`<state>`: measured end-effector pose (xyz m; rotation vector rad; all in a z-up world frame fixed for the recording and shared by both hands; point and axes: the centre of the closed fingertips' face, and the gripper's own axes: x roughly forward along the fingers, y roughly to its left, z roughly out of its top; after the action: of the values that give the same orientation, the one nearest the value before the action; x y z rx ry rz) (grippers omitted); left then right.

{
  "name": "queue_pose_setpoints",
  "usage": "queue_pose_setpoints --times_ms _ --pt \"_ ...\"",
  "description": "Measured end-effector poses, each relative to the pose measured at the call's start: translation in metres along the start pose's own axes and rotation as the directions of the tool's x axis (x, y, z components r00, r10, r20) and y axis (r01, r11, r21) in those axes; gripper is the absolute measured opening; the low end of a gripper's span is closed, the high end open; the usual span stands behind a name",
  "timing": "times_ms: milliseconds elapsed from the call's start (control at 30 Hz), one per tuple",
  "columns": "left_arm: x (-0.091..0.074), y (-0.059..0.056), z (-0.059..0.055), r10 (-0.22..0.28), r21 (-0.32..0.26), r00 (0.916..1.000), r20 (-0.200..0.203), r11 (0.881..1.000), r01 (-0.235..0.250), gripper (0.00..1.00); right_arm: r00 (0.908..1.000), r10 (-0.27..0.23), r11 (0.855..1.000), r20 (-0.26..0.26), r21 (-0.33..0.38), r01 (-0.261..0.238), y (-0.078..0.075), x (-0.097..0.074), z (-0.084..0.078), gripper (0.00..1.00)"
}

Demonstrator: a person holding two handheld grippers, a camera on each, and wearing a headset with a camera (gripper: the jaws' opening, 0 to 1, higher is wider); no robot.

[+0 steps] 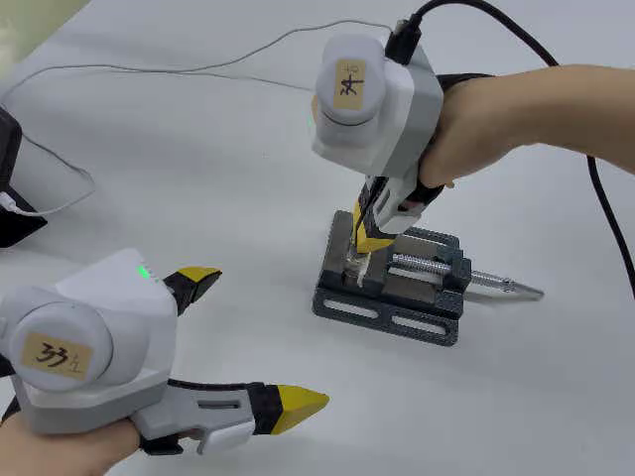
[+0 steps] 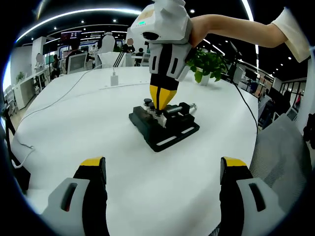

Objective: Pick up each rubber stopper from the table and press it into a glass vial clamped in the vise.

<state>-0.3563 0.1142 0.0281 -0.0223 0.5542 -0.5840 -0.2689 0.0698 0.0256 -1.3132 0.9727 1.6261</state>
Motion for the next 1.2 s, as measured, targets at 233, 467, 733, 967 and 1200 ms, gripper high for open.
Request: queue_pose_setpoints --times_ms 233,467,733,967,1200 --pt "0.000 -0.002 0.002 -0.002 0.002 1.0000 0.006 1.000 0.002 0.96 0.9999 0.012 0.999 -0.002 0.041 -0.011 -0.001 0.000 -0.001 0.00" --pt "-0.003 -0.001 0.008 0.004 0.008 0.9998 0.018 1.000 -0.004 0.96 0.9974 0.010 0.997 0.071 0.075 -0.015 -0.001 -0.001 -0.003 0.00" --pt "-0.008 -0.003 0.013 0.013 0.018 0.9996 0.024 1.000 -0.014 0.96 0.9959 -0.041 0.995 0.080 0.093 0.033 0.002 -0.002 -0.001 0.00" --pt "-0.015 -0.004 0.017 0.021 0.028 0.9995 0.024 0.999 -0.021 0.96 0.9955 -0.050 0.990 0.081 0.136 0.038 0.005 -0.002 -0.002 0.00" --pt "-0.020 -0.005 0.022 0.029 0.040 0.9991 0.030 0.999 -0.030 0.96 0.9956 -0.046 0.986 0.081 0.161 0.032 0.008 -0.003 -0.003 0.00"
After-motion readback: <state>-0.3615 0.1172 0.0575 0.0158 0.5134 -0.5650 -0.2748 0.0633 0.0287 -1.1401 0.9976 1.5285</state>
